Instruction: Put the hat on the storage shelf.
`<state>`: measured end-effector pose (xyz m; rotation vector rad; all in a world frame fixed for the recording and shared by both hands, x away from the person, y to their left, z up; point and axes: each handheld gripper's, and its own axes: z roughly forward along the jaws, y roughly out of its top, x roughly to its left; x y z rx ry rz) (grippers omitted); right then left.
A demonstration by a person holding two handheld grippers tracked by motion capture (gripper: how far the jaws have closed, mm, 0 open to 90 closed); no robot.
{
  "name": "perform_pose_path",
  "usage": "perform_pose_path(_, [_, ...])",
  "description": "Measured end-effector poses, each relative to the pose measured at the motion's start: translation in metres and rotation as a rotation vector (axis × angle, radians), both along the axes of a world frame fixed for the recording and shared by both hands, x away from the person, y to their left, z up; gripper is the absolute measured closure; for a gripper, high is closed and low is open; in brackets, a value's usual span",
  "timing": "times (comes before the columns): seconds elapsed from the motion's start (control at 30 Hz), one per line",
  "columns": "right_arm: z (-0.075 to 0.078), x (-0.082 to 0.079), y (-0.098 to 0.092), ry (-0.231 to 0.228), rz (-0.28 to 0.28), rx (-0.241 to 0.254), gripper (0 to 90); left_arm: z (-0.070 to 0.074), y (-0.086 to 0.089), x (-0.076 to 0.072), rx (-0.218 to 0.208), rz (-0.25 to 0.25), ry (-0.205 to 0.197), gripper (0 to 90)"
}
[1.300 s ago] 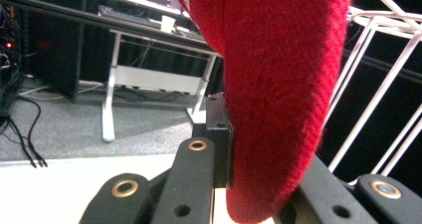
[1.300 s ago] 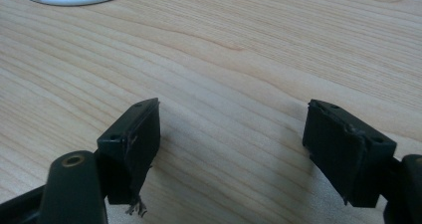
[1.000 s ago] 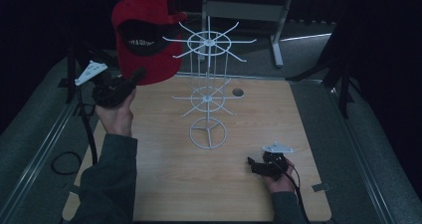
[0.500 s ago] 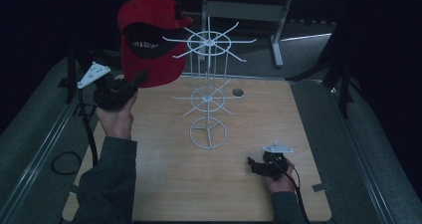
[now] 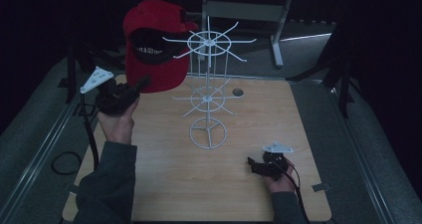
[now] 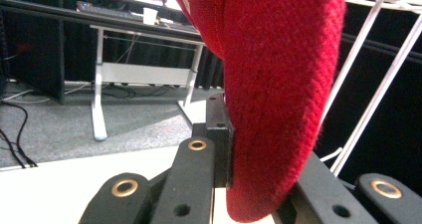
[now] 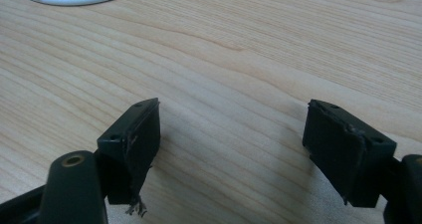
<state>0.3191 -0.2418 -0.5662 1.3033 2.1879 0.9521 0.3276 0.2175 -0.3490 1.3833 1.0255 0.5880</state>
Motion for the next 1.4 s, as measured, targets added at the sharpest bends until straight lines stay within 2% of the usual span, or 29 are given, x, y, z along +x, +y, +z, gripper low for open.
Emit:
perform_pose_path(0.4, [0.0,0.0,0.0,-0.001,0.001,-0.001,22.7,-0.005,-0.004,-0.001,0.052,-0.001,0.015,85.3])
perform_pose_path(0.63, [0.0,0.0,0.0,0.0,0.001,-0.001,22.7,-0.003,0.001,-0.008,0.052,0.021,-0.001,85.4])
perform_pose_path(0.77, [0.0,0.0,0.0,0.0,0.001,-0.001,22.7,-0.004,0.003,-0.011,0.073,0.031,0.004,85.3])
perform_pose_path(0.9, [0.0,0.0,0.0,0.0,0.001,-0.001,22.7,-0.009,0.003,-0.012,0.091,0.038,0.019,85.3])
perform_pose_path(1.03, [0.0,0.0,0.0,-0.001,0.001,-0.001,22.7,-0.016,-0.001,-0.011,0.126,0.036,0.041,85.3])
perform_pose_path(1.4, [0.0,0.0,0.0,0.001,0.001,-0.002,22.7,-0.036,-0.017,-0.01,0.207,0.027,0.076,84.9])
